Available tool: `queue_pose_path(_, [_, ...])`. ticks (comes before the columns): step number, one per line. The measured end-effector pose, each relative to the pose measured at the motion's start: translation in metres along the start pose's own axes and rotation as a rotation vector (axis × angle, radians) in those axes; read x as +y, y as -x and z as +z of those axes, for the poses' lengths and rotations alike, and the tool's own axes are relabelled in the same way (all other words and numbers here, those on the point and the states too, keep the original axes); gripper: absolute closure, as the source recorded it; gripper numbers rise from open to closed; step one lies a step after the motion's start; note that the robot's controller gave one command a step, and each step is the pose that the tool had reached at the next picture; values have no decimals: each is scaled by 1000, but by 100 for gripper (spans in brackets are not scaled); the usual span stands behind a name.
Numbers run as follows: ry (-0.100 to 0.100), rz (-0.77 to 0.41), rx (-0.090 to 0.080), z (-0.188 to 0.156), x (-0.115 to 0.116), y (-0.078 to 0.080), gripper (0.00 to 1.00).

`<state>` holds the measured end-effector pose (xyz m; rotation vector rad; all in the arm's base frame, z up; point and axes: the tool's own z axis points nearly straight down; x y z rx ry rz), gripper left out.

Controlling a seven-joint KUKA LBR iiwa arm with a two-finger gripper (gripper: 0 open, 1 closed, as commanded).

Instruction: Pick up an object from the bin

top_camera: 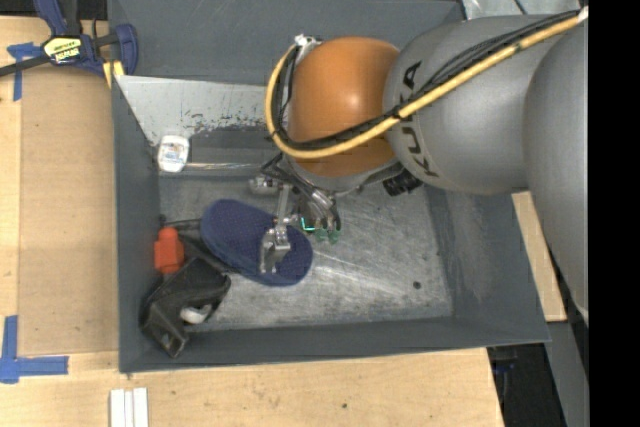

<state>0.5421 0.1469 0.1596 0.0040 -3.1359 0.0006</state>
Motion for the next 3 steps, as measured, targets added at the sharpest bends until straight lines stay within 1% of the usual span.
queue_pose_path(1, [4,27,-1,78,-19,18,0])
queue_pose_path(2, [4,24,-5,73,-18,19,100])
queue_pose_path(3, [-1,-506,-16,-98,-13,26,100])
